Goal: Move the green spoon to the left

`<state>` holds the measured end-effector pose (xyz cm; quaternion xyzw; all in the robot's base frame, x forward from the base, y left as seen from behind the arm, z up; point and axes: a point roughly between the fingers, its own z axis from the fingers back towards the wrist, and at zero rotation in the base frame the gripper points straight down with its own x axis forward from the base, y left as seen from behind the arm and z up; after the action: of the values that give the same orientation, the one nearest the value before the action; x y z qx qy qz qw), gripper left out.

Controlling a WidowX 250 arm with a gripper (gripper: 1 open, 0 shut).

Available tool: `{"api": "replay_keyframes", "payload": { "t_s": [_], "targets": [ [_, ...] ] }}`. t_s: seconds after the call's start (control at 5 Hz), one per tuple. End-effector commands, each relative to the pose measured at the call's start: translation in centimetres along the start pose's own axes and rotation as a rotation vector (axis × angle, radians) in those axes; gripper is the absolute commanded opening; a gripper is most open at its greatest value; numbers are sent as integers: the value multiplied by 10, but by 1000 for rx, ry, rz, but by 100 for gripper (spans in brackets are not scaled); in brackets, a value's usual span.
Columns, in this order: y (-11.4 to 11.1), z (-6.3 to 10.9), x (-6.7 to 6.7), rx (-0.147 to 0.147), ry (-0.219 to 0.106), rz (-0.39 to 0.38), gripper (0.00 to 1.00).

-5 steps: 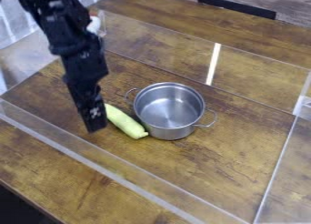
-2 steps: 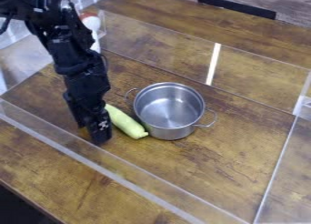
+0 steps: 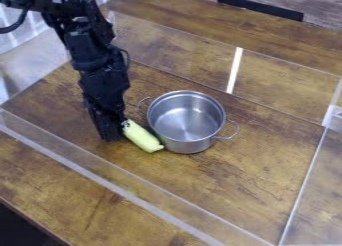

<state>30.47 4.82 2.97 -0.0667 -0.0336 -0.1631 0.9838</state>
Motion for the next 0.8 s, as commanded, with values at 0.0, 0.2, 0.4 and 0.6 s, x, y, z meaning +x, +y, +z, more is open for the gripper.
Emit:
{"api": "replay_keyframes", "payload": {
  "t_s": [0.0,0.2,0.4,0.6],
  "targets": [
    [5,11,8,26,-43,23,0],
    [8,9,3,21,-40,68,0],
    [7,7,2,12,-31,77,0],
    [6,8,2,4,-23,85,0]
  ]
}}
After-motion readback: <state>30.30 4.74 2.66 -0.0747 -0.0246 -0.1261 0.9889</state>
